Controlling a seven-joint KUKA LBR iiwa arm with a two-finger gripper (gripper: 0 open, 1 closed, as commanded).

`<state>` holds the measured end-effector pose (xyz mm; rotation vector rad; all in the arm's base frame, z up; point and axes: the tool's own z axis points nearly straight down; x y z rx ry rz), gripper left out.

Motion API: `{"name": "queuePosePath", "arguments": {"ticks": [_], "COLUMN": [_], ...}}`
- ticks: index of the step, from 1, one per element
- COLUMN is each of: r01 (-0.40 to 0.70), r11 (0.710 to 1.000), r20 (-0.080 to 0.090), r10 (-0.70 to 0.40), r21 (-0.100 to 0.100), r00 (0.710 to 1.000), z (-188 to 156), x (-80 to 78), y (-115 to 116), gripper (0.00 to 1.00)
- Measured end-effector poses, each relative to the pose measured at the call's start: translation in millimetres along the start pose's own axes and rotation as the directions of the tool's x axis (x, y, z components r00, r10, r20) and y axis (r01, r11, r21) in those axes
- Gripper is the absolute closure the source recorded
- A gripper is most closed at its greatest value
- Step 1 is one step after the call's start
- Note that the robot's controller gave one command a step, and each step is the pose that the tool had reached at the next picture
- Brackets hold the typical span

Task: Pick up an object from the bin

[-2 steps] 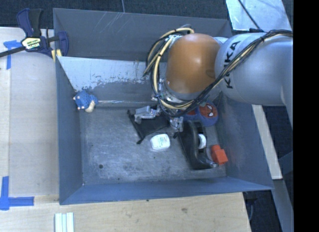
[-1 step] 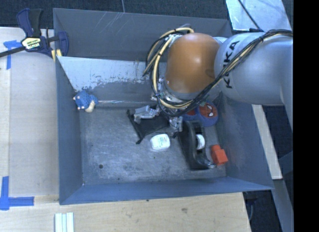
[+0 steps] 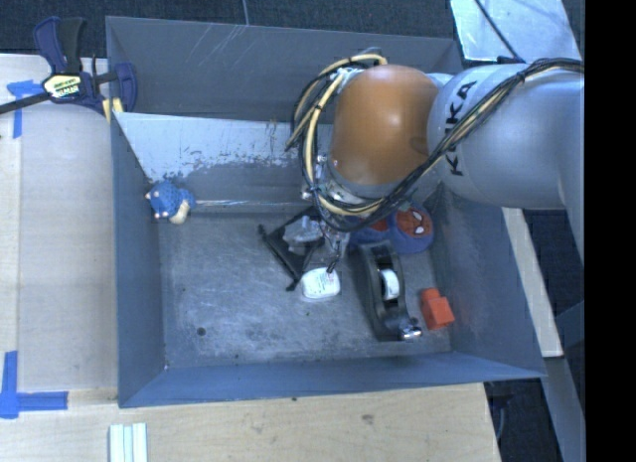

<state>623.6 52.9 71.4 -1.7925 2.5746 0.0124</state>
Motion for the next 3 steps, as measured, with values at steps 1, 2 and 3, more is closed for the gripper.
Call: {"name": "queuePosePath", "arguments": {"ticks": [1, 2, 3], "r01": [-0.001, -0.004, -0.007], "r11": [1.000, 1.000, 1.000], "r20": [-0.003, -0.003, -0.004], "r10": [0.001, 0.004, 0.007], "r21": [0.009, 0.011, 0.009], "r00": [1.000, 1.000, 1.000], "z": [-30.9, -75.0, -93.9], "x": [-0.7, -1.9, -2.6], "y": [-1.2, -2.9, -4.1], "gripper": [1.00, 1.00, 1.00]}}
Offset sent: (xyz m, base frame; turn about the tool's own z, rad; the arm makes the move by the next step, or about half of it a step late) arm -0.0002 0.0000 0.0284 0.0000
